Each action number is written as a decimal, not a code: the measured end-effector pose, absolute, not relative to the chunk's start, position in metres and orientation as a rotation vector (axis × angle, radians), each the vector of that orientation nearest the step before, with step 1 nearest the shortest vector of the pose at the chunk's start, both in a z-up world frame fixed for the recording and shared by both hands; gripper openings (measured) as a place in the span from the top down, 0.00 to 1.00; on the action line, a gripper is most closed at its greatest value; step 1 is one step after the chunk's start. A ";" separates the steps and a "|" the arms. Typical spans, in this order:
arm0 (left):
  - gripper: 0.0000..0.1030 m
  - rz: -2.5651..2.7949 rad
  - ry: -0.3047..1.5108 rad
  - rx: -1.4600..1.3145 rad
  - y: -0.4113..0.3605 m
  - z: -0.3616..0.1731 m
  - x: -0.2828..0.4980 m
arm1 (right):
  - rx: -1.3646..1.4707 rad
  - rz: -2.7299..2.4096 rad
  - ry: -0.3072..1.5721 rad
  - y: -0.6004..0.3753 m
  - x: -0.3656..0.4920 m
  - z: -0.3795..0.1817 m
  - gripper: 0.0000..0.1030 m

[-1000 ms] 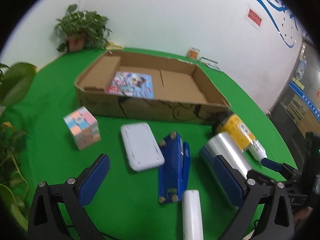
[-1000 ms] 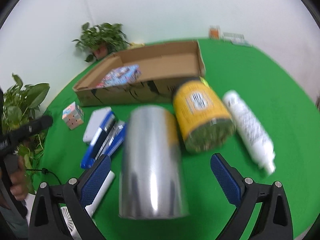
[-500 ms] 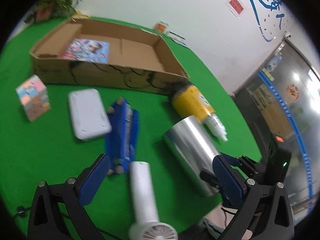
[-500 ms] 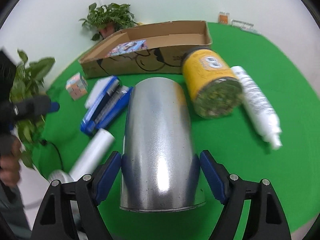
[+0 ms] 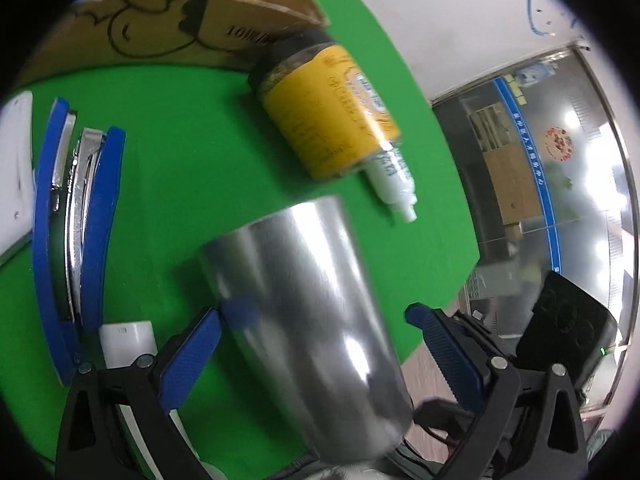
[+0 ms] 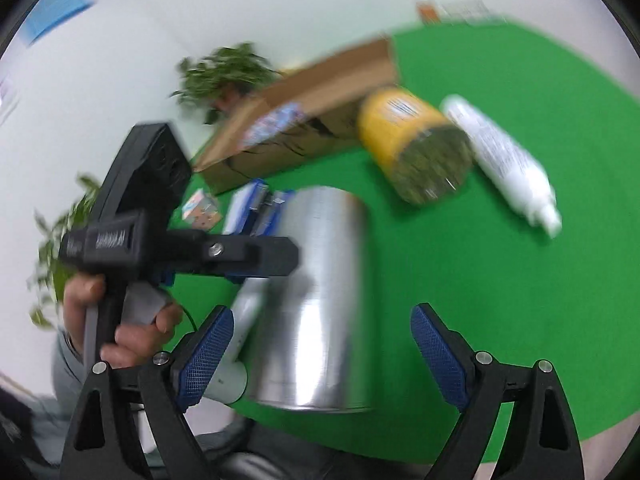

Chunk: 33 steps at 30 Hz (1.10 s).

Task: Organize rigid objects
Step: 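Grasp the silver metal cylinder with both grippers and lift it, then carry the cylinder into the cardboard box beside the game box and release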

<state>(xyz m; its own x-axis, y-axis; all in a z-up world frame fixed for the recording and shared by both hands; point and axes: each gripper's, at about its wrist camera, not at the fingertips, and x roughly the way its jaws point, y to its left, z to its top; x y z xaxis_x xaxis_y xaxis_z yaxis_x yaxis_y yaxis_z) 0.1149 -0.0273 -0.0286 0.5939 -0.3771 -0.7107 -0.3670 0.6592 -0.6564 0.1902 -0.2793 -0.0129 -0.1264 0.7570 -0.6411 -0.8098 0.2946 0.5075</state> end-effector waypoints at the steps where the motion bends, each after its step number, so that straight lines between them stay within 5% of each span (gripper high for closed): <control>1: 0.04 -0.003 0.978 -0.900 -0.026 -0.031 0.117 | -0.059 1.334 1.100 -0.273 0.198 -0.022 0.18; 6: 0.14 0.033 1.034 -0.923 -0.023 -0.044 0.124 | -0.047 1.405 1.227 -0.249 0.193 -0.040 0.20; 21: 0.17 0.047 0.958 -0.905 -0.004 -0.036 0.098 | -0.101 1.428 1.253 -0.204 0.167 -0.044 0.19; 33: 0.18 0.183 0.629 -0.687 0.036 0.106 0.054 | -0.148 1.586 0.856 -0.162 0.144 0.089 0.20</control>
<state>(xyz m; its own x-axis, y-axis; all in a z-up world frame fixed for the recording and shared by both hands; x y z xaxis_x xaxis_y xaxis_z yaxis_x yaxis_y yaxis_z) 0.0541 0.0361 0.1061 0.8012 -0.0441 -0.5968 -0.3567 0.7655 -0.5355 0.1443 -0.1618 0.0887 -0.2266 0.8049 -0.5485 -0.9003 0.0418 0.4333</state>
